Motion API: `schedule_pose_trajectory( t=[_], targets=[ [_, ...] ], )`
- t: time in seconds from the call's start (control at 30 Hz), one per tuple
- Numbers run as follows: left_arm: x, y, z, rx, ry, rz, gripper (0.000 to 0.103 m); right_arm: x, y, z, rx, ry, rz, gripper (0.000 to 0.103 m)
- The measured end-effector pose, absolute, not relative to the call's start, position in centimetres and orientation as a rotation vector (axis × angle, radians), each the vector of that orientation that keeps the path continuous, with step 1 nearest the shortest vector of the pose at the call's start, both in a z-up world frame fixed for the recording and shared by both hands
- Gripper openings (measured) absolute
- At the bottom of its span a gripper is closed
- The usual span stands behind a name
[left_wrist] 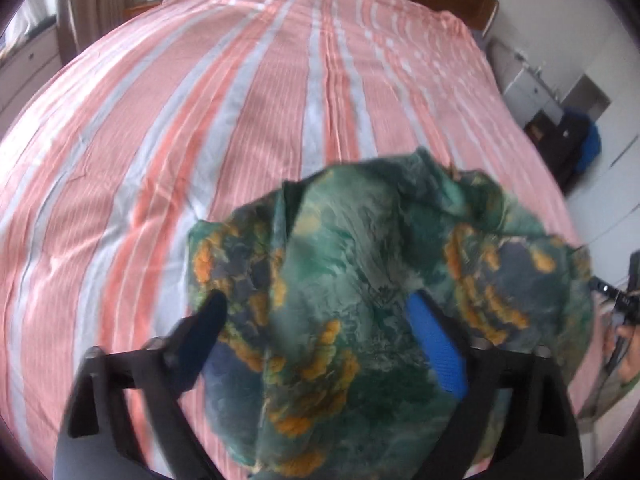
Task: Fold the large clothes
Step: 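Grasp the jacket hem with both grippers and lift it up, then fold the hem over toward the collar with both grippers and release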
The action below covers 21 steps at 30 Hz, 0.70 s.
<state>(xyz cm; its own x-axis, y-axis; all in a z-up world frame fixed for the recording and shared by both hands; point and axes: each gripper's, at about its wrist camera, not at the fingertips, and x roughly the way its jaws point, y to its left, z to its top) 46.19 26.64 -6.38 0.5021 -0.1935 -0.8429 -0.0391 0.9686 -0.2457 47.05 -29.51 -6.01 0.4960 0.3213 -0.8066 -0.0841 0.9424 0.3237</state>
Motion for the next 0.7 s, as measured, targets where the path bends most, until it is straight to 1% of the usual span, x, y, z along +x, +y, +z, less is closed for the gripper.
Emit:
schedule_pose_trajectory(
  t=[0.03, 0.07, 0.13, 0.2, 0.23, 0.33, 0.4, 0.47, 0.57, 0.63, 0.7],
  targets=[
    [46.3, 25.9, -6.7, -0.233, 1.046, -0.108, 0.037, 47.2, -28.3, -6.6, 0.198, 1.032, 0.251, 0.088],
    [46.2, 25.1, -6.8, -0.207, 1.051, -0.097, 0.013, 47.1, -27.6, -7.2, 0.175, 1.035, 0.258, 0.081],
    [45.0, 24.4, -6.1, -0.150, 1.027, -0.076, 0.009, 47.4, -26.2, -8.4, 0.141, 1.051, 0.248, 0.039],
    [43.4, 24.2, -4.2, -0.099, 0.986, -0.075, 0.008, 47.0, -25.5, -8.5, 0.079, 1.044, 0.185, 0.017],
    [42.5, 24.5, -2.8, -0.094, 0.957, -0.076, 0.008, 46.4, -25.2, -7.5, 0.035, 1.020, 0.161, 0.015],
    [41.7, 25.2, 1.1, -0.102, 0.858, -0.091, 0.008, 44.3, -24.0, -3.1, -0.122, 0.895, 0.125, 0.013],
    [42.5, 24.9, 3.2, -0.079, 0.776, -0.063, 0.008, 43.6, -23.4, -0.1, -0.165, 0.815, 0.114, 0.013],
    [44.3, 24.2, 4.1, -0.045, 0.693, -0.014, 0.008, 44.2, -22.6, 2.5, -0.190, 0.714, 0.088, 0.012],
    [48.1, 24.0, 2.7, -0.040, 0.647, 0.073, 0.008, 46.7, -22.2, 4.0, -0.186, 0.609, 0.037, 0.012],
    [51.4, 23.7, -0.5, -0.023, 0.678, 0.127, 0.008, 49.8, -22.0, 2.7, -0.171, 0.602, 0.002, 0.012],
    [53.4, 23.6, -3.9, 0.015, 0.725, 0.150, 0.008, 52.9, -21.8, -0.4, -0.169, 0.650, -0.026, 0.012]
  ],
)
